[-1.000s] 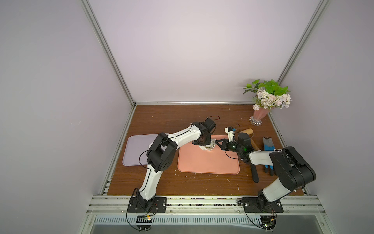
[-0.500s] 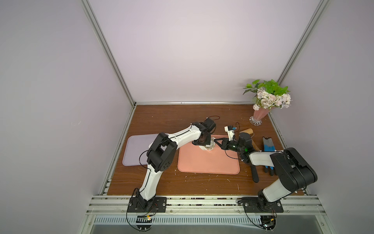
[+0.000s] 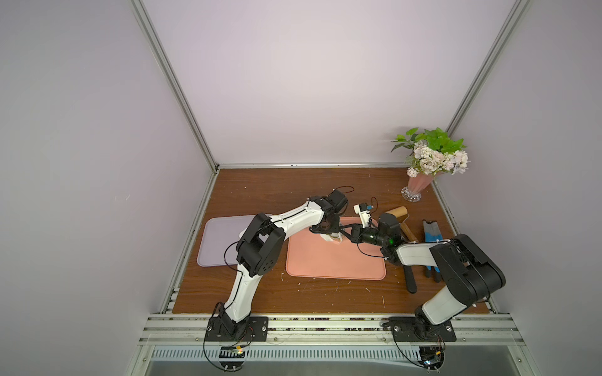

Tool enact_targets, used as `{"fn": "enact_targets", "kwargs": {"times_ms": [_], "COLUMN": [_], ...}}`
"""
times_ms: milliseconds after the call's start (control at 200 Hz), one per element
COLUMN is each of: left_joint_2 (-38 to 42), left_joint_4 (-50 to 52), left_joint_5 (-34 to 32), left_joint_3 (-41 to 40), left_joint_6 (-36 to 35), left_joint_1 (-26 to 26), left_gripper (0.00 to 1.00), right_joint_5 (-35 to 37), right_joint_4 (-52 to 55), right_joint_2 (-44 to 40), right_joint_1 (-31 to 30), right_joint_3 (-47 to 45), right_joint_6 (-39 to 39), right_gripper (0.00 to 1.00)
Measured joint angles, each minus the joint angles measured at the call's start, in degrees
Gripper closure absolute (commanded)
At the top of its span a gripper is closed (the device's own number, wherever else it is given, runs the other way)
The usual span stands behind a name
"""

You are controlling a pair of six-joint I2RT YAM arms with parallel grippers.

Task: Roll out the dumpling wrappers from the dough
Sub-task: Remove the dumpling wrapper from the work surface.

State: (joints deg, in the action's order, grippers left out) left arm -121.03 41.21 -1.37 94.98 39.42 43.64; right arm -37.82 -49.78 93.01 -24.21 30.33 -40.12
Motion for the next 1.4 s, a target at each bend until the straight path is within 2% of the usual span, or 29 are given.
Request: {"fn": "enact_targets", "kwargs": {"times_ms": [95,470,676,821,876,1046,1096,1201,1241,1401], "left_joint_2": [0.0,0.1,2.2,6.7,8.9,15.6,17.7,21.9,23.6,31.7], "left_joint_4": [0.0,0.3,0.4,0.6,0.6,0.4,0.4,0.7,0.7,0.9], "left_joint_5": [-0.1,-0.8,-1.7,-2.7,-3.2,-5.4,-6.3,-8.3,-9.2,-11.2], "left_joint_3": [0.0,0.0,-0.6,-2.8,-4.2,-9.5,-11.7,-16.3,-18.1,-25.2], "left_joint_6": [0.0,0.0,0.0,0.2,0.4,1.6,2.2,3.4,3.9,6.5], "left_joint_1": [0.0,0.0,0.0,-0.6,-0.8,-2.0,-2.5,-3.3,-3.7,-6.6], "left_gripper": [0.96,0.77,0.73,0.72,0.67,0.65,0.61,0.60,0.55,0.54], "right_joint_5": [0.0,1.6,1.5,1.4,1.4,1.3,1.3,1.3,1.3,1.3], "right_joint_4": [-0.1,2.3,2.8,2.9,3.1,5.0,5.7,7.5,8.1,10.8], "right_joint_2": [-0.1,-2.7,-2.6,-2.6,-2.7,-2.7,-2.7,-2.7,-2.7,-1.9], "right_joint_1": [0.0,0.0,0.0,-0.1,-0.2,-1.5,-2.3,-4.8,-5.9,-10.4], "right_joint_3": [0.0,0.7,0.7,0.9,1.1,3.2,4.1,6.1,6.9,10.9], "right_joint_6": [0.0,0.7,0.7,0.7,0.7,1.2,1.5,2.0,2.2,3.2], "right_gripper": [1.00,0.99,0.99,0.99,0.99,0.98,0.98,0.97,0.97,0.97]}}
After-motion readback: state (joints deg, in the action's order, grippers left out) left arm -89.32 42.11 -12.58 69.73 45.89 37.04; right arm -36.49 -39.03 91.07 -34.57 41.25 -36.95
